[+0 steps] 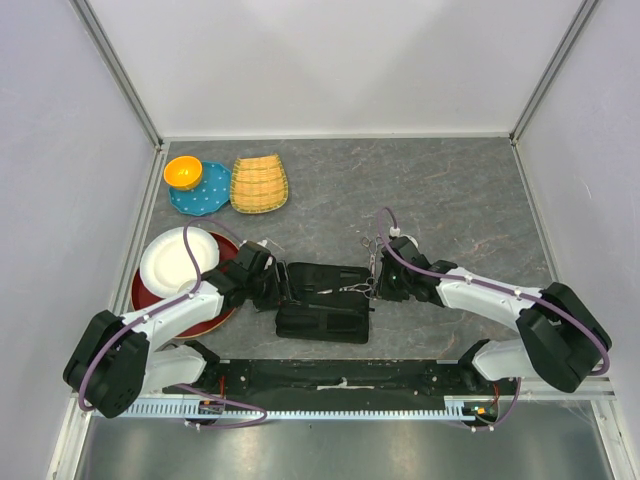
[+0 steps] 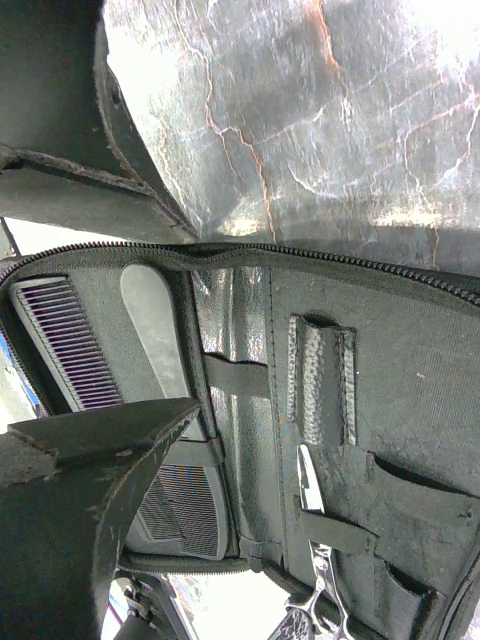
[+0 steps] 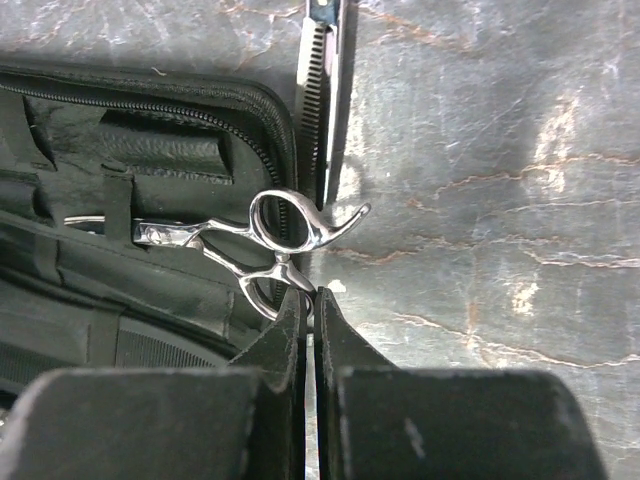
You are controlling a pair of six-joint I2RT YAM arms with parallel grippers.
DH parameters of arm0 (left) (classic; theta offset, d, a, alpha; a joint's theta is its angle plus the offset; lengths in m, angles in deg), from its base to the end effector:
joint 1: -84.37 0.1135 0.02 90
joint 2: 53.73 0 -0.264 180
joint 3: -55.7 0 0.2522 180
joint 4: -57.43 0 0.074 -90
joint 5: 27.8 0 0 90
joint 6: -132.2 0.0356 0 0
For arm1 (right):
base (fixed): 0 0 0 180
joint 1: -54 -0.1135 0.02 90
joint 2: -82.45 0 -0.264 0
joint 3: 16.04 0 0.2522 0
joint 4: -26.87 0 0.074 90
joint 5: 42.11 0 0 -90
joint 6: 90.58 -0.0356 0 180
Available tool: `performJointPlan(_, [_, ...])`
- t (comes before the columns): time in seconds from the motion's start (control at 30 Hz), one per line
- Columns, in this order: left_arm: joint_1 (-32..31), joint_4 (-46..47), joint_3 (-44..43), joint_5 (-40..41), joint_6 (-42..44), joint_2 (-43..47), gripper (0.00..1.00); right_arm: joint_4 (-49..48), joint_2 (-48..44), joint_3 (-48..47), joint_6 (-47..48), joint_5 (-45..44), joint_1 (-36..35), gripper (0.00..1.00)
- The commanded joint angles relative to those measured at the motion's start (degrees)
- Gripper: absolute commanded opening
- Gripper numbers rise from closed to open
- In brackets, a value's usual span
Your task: Sort the hair-cutting tools
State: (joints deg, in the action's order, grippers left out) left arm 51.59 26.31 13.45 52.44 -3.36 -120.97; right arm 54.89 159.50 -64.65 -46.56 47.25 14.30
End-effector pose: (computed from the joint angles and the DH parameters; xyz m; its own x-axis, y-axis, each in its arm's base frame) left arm 0.1710 -0.1173 0.1598 -0.9264 -0.2404 -0.2899 -0.0691 0.8652 -0.4966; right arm 0.1873 0.1550 0.1593 -0.9015 0.1861 -0.3906 0.0206 0.9202 0.3908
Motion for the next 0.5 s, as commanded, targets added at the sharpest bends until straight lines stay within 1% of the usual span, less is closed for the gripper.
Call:
performJointPlan(0.0, [-0.45, 3.13, 0.01, -0.96, -1.11, 0.09, 0.68, -1.6, -2.09, -2.24, -3.06, 3.28, -0.2, 0.0])
performJointPlan(0.13, [-0.62, 3.48, 0.28, -1.31, -1.9, 0.18, 0.68, -3.27, -1.91, -1.45, -6.14, 3.89, -0.55, 0.0])
performJointPlan(0.3, [-0.8, 3.92, 0.54, -1.23, -2.52, 0.8, 0.68, -7.84, -0.42, 0.66, -10.79, 5.56, -1.08, 0.0])
performJointPlan(0.47, [-0.89, 3.92, 0.8, -1.49, -2.6, 0.71, 0.68, -10.12, 0.55, 0.57, -12.47, 5.13, -2.83, 0.0])
